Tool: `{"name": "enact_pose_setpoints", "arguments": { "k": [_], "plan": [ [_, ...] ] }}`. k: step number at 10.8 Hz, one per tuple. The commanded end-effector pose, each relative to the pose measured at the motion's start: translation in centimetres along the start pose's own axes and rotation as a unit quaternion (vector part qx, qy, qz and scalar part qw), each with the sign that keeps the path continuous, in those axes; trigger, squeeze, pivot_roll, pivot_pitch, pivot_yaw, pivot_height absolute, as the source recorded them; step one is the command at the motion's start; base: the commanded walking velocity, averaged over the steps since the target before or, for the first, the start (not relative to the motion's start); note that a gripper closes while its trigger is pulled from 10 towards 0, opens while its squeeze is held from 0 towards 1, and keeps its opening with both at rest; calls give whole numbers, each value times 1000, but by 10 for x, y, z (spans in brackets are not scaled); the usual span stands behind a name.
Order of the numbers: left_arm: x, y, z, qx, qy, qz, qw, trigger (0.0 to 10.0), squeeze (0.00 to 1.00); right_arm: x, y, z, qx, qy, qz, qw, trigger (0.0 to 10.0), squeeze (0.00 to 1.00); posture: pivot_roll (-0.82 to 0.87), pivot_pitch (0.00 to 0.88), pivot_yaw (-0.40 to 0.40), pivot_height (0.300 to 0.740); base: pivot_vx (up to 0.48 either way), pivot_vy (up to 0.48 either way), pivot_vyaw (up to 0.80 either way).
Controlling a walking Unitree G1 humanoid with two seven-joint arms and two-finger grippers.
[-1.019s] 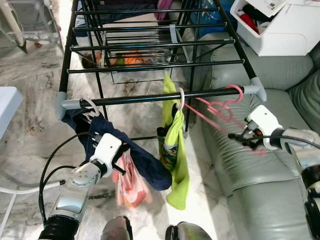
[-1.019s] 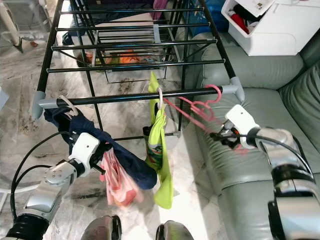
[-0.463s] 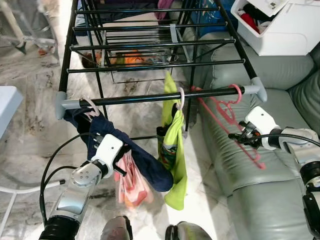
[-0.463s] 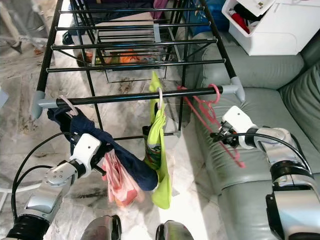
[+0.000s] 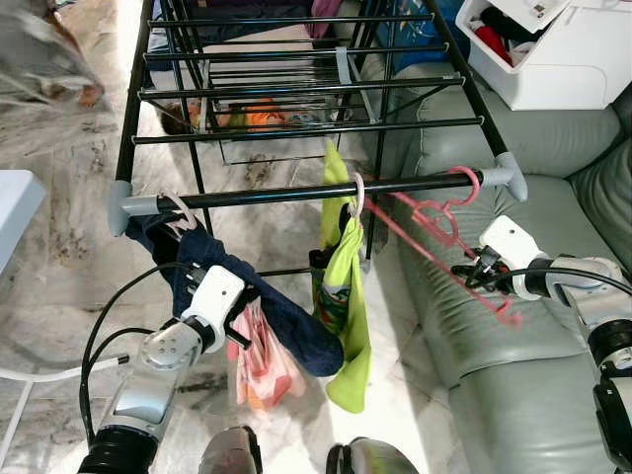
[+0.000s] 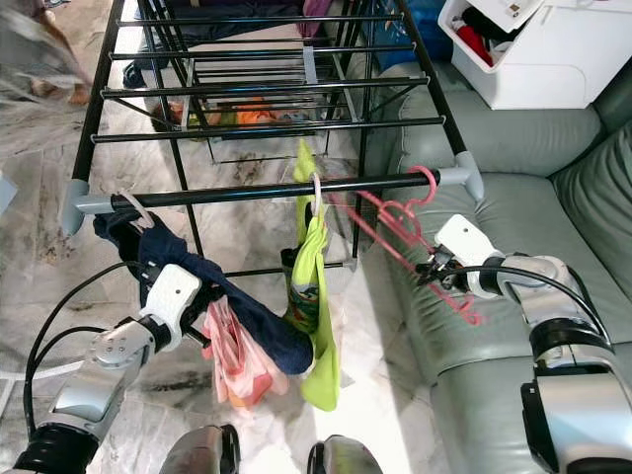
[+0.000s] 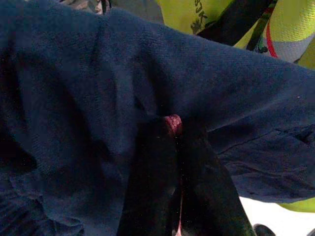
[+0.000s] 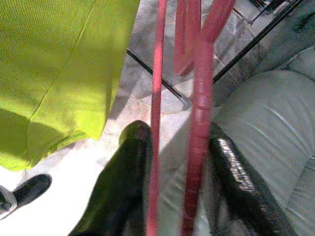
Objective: Hang hanger
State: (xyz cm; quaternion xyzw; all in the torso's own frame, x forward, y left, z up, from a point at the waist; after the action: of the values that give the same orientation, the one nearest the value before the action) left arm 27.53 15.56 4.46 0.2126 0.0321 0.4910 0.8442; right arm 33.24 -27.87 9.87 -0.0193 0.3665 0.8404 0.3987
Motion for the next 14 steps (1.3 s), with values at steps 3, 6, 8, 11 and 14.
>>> {"name": "enact_pose_setpoints", "arguments": {
  "k": [3, 6, 8, 11, 14],
  "plan": [
    [0, 0, 1, 5, -12, -5, 1000, 10000, 0, -1, 1, -1, 7, 2, 5, 1000, 0, 0, -66, 108, -41, 740, 0, 0, 0],
    [1, -1, 1, 4, -10, -2, 1000, 10000, 0, 2, -3, 1, -8, -7, 0, 1000, 0, 0, -67, 103, -40, 740, 0, 0, 0],
    [-1, -2, -1, 5, -8, -2, 1000, 10000, 0, 14, -9, -6, -8, -7, 8, 1000, 0, 0, -68, 83, -40, 740, 0, 0, 0],
    [-2, -2, -4, 10, -8, -6, 1000, 10000, 0, 18, -21, -10, -16, -76, -88, 993, 0, 0, -70, 55, -25, 740, 0, 0, 0],
    [2, -6, 2, 2, -17, -14, 1000, 10000, 0, 30, -29, -10, -78, -206, -260, 940, 1765, 0, -52, 45, -34, 740, 0, 0, 0]
  ]
}}
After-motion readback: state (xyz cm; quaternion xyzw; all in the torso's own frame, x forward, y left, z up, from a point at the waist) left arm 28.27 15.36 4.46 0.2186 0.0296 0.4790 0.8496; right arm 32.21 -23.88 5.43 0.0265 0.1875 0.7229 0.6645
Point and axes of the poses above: a point about 5 cm out from each wrist's last joint towards the gripper, its own y axis pointing back from the gripper into the wrist, its own z axis along the axis of the wrist's last joint, x = y × z, the point moved 1 cm from there along -y, pointing out of the wrist towards the gripper, and after that the axes turned 1 degree about y, right-handed, at the moved point
